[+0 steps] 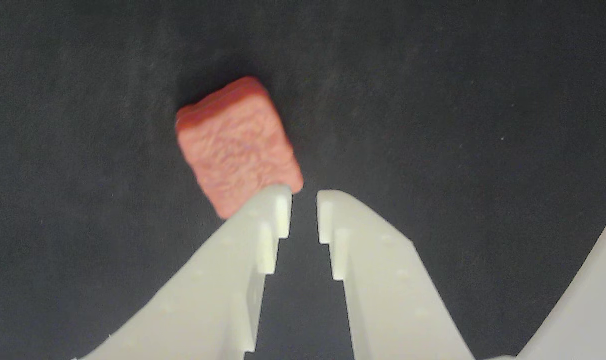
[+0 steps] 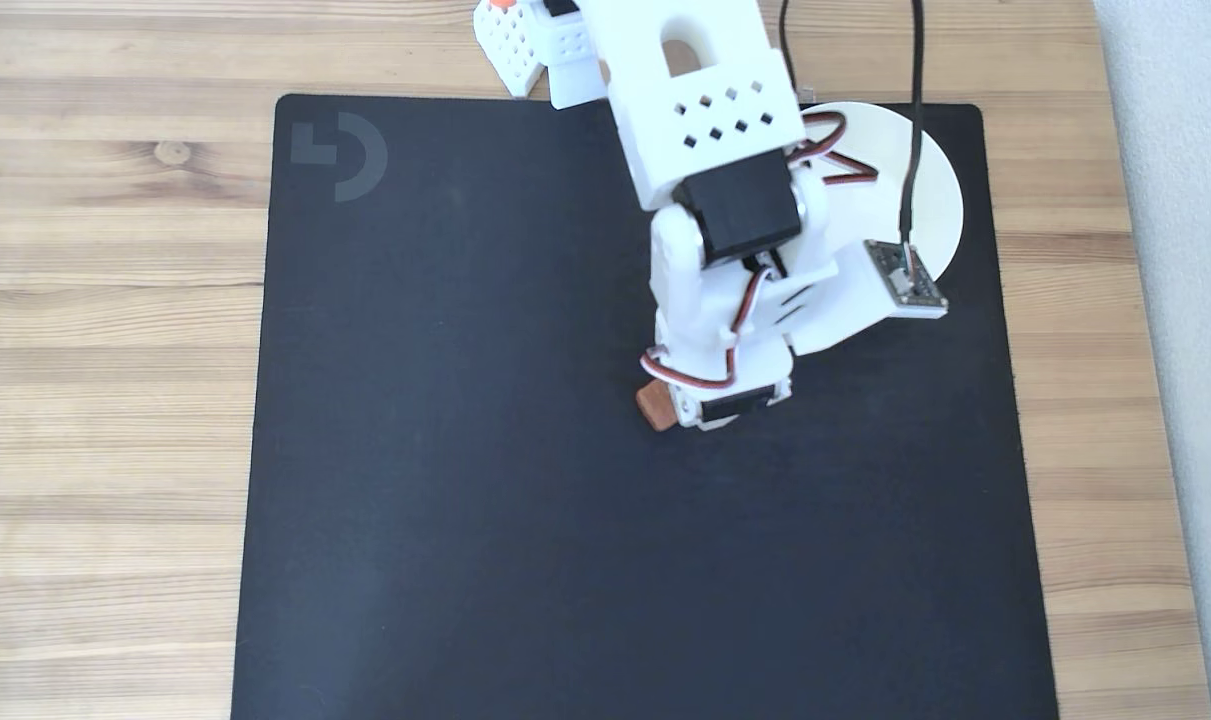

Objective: Pick up the toy and place it on the plate

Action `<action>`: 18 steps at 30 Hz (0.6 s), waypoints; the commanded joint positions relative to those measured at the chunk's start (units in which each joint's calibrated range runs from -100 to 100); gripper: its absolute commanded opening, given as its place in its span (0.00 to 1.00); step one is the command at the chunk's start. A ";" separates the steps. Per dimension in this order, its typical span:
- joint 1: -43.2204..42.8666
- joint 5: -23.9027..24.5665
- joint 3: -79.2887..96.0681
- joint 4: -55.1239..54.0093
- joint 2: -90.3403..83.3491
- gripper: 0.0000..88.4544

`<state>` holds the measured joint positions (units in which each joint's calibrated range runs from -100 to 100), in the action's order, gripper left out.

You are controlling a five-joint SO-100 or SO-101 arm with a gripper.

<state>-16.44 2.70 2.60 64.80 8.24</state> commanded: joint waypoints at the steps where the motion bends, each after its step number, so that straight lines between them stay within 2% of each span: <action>1: 0.75 0.06 -3.45 3.37 -0.20 0.03; 18: 0.67 0.01 -3.54 4.55 -0.20 0.04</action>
<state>-16.35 2.75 1.56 67.58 8.24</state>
